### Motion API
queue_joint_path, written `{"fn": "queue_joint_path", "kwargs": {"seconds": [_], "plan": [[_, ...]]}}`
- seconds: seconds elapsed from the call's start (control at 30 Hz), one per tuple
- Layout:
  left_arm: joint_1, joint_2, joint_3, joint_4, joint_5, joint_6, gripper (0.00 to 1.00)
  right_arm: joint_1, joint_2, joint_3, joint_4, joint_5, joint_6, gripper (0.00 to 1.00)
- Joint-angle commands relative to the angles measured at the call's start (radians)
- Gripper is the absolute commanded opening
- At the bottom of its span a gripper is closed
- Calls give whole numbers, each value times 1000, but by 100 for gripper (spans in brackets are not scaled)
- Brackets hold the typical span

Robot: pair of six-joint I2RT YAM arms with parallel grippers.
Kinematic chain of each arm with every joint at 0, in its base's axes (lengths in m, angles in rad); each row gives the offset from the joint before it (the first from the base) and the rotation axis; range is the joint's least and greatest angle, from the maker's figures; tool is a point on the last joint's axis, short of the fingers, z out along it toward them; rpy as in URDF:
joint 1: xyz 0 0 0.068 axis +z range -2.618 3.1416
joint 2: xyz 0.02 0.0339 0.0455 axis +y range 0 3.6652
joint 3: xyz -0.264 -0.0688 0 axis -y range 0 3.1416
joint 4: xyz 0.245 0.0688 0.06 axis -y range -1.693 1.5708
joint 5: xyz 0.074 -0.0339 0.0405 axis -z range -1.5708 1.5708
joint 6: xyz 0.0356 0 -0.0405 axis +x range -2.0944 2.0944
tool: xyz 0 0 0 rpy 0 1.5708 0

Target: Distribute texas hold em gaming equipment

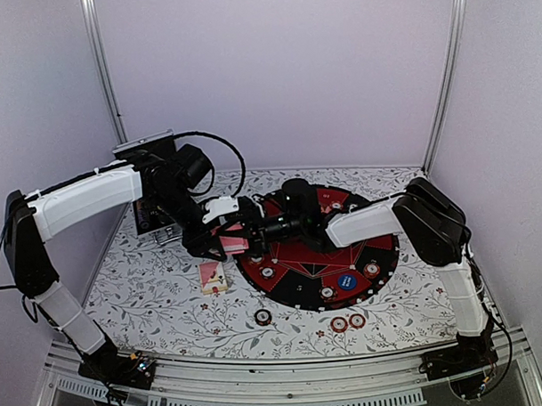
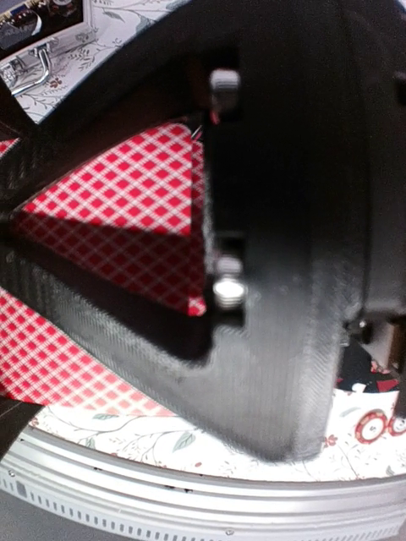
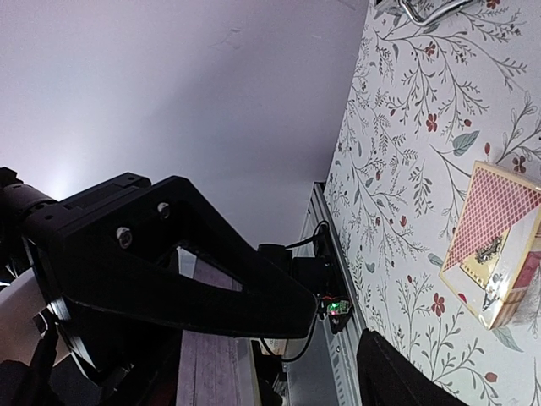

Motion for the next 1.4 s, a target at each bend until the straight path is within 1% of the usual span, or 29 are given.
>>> {"fn": "queue_joint_path", "kwargs": {"seconds": [0.0,0.13,0.6,0.8,1.2,1.37], "plan": [[0,-5,31,17,19,-8,0,-12,-21,-32,-19,-9,1,66],[0,-5,30,17,15,-8,0,-17,-31,-50,-13,-11,1,62],[0,-6,34,17,15,-7,0,-42,-86,-124,-3,-19,-10,54],[0,-5,33,17,16,-8,0,-49,-102,-142,-3,-23,-12,46],[0,-7,30,17,11,-7,0,-67,-147,-203,-3,-31,-23,40],[1,-5,30,17,10,-7,0,-68,-158,-208,-3,-37,-23,35]]}}
